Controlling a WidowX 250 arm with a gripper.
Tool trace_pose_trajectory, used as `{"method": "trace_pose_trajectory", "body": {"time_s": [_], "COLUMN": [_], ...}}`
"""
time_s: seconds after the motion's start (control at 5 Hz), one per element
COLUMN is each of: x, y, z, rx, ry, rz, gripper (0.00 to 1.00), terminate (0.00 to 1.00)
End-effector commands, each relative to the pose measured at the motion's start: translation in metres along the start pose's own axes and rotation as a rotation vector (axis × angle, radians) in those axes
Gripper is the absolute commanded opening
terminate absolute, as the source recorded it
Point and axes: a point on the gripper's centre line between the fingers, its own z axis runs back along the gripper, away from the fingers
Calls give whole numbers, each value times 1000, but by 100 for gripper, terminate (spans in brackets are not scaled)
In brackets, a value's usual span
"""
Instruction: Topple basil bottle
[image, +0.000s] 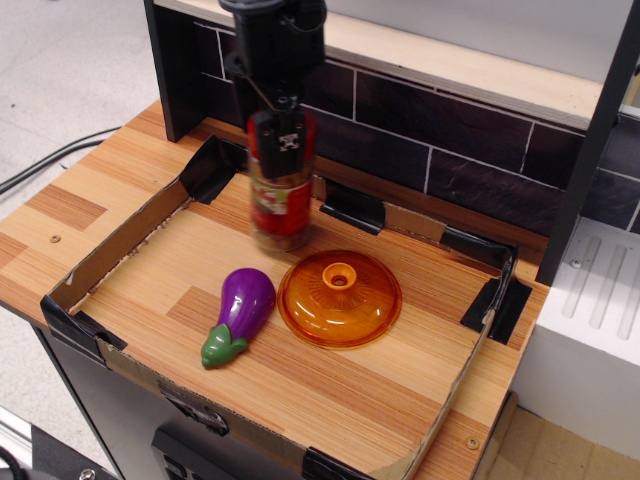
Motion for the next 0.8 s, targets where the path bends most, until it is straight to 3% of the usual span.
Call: {"method": "trace_pose_trajectory", "body": {"time_s": [0.0,0.2,0.6], "x": [-8,-16,-16], "y": [-3,-3,6], "z": [24,23,13], "rx": [70,124,185], "ry": [121,196,257], "rz": [120,172,226], "gripper": [0,0,0], "terminate": [0,0,0]}}
